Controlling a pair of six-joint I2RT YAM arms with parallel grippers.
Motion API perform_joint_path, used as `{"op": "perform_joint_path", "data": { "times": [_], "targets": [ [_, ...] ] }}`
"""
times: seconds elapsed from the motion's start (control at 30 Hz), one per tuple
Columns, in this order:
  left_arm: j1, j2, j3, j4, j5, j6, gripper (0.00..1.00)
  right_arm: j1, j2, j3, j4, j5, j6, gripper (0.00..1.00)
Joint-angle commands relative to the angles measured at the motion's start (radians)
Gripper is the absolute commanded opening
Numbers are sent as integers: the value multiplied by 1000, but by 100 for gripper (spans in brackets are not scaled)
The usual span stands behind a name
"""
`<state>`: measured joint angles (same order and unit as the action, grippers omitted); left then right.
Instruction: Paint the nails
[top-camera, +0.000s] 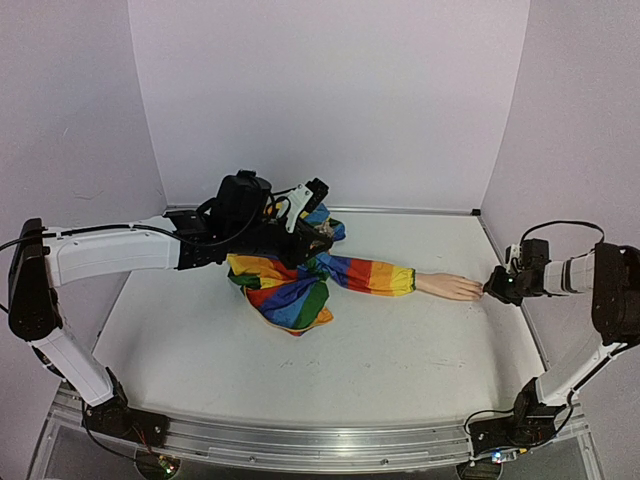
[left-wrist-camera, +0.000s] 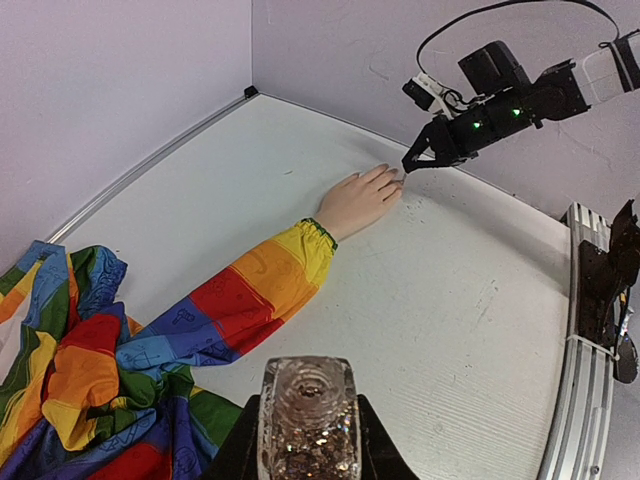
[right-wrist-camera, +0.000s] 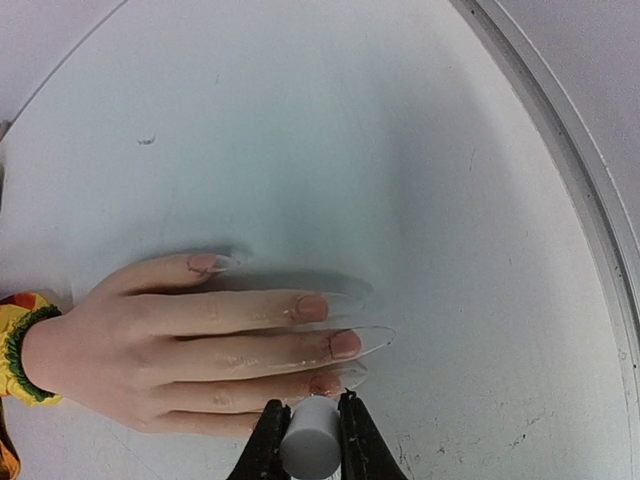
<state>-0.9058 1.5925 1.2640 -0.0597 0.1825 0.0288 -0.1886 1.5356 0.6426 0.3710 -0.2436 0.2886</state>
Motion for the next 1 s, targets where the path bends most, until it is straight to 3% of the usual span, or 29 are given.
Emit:
{"op": "perform_joint_path", "data": {
  "times": [0.0,0.97],
  "targets": [
    [6,-40,38,54,-2,5,0,5,3,29,-15,-1,3,0],
    [5,-47,30,53,-11,17,0,6,27,46,10,106,1,0]
  ]
}}
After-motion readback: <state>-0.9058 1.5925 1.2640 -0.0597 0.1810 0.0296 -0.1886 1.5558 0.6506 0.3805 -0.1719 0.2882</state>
